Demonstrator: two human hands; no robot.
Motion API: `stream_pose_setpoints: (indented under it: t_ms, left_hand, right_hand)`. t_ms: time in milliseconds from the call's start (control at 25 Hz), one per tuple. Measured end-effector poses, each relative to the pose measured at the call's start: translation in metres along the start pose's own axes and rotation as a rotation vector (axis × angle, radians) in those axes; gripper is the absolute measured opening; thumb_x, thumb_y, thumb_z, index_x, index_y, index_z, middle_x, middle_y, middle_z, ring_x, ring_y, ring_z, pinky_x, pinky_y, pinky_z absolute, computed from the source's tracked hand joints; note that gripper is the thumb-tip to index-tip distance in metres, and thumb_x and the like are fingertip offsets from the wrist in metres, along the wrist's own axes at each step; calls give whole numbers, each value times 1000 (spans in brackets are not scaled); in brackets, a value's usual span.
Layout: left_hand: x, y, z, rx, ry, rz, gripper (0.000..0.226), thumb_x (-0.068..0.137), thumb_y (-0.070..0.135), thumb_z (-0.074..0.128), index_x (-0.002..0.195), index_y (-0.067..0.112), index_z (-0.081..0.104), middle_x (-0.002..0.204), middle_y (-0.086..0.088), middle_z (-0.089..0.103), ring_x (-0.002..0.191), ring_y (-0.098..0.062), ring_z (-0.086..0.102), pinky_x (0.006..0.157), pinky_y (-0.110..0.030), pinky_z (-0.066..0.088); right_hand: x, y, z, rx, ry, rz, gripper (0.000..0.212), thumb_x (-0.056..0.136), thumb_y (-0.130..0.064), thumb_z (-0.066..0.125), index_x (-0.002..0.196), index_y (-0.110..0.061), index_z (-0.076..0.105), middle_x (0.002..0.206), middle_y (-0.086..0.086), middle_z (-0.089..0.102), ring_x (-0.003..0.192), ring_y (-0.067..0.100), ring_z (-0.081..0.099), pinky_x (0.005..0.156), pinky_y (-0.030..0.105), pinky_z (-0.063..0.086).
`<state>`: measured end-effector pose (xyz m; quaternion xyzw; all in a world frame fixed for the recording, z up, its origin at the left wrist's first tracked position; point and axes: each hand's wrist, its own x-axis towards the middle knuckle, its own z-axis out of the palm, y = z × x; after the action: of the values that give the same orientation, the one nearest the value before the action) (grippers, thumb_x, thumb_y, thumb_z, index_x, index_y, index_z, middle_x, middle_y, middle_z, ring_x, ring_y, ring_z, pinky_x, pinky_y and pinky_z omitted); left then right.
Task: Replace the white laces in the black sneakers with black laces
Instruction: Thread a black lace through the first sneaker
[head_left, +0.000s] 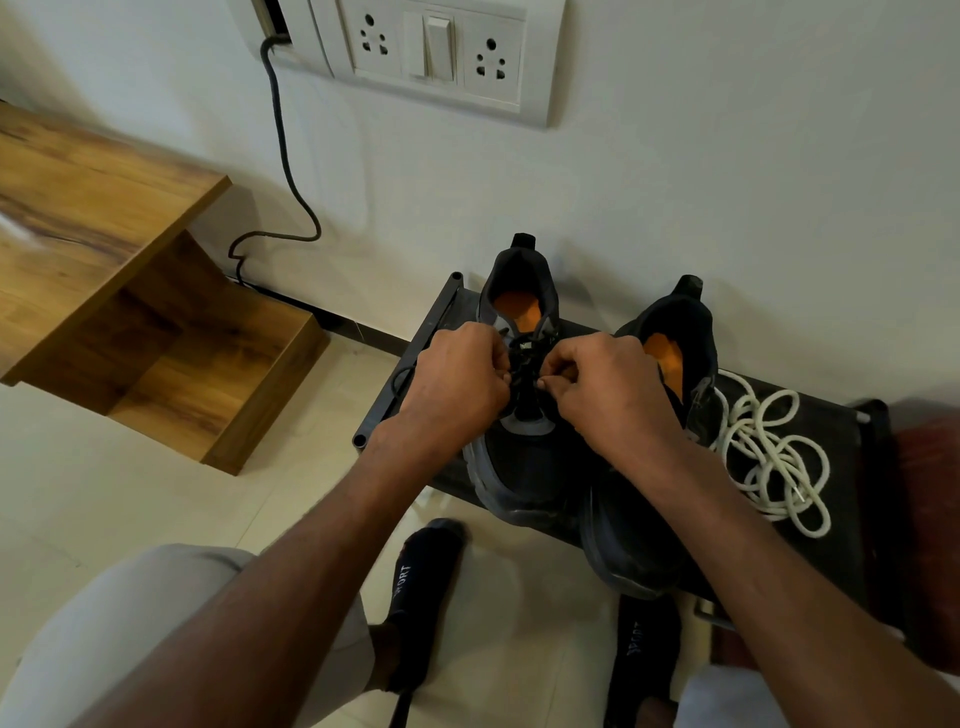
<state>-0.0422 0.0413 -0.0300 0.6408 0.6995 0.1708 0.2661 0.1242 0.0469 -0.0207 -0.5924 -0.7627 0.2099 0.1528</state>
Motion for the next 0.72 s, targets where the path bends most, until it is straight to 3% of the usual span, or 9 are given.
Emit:
stream_pose_setpoints:
  t_ms: [200,360,560,720]
  left_hand:
    - [-1,0,0,16,2,22,7,91,8,73,88,13,71,84,0,67,79,-14,65,71,-28,57]
    - [-1,1,-2,29,-7,20,10,87,14,79,83,12,70,79,0,67,72,-11,63,60,-20,47]
    - [-4,4,-1,71,-3,51,4,90,13,75,86,12,75,80,-2,70,72,-15,66,64,-25,54]
    - [-3,5,0,65,16,55,5,92,17,73,90,13,71,82,-1,68,73,-15,65,64,-28,55]
  right_hand:
    - [-1,-4,3,-76,17,-31,3,95,-29,72,96,-27,74,81,-8,70,72,12,67,69,36,61]
    - [0,-8,5,-56,27,-5,10,95,-32,64,86,-29,61,76,-11,61,68,9,61,67,34,54]
    - [1,-4,0,-53,-22,-61,6,101,-33,60,97,-29,62,86,-11,65,77,12,65,78,42,59]
    - [5,6,-4,23,-18,-23,11,102,-18,61,109,-24,66,90,-6,69,78,12,68,74,36,60]
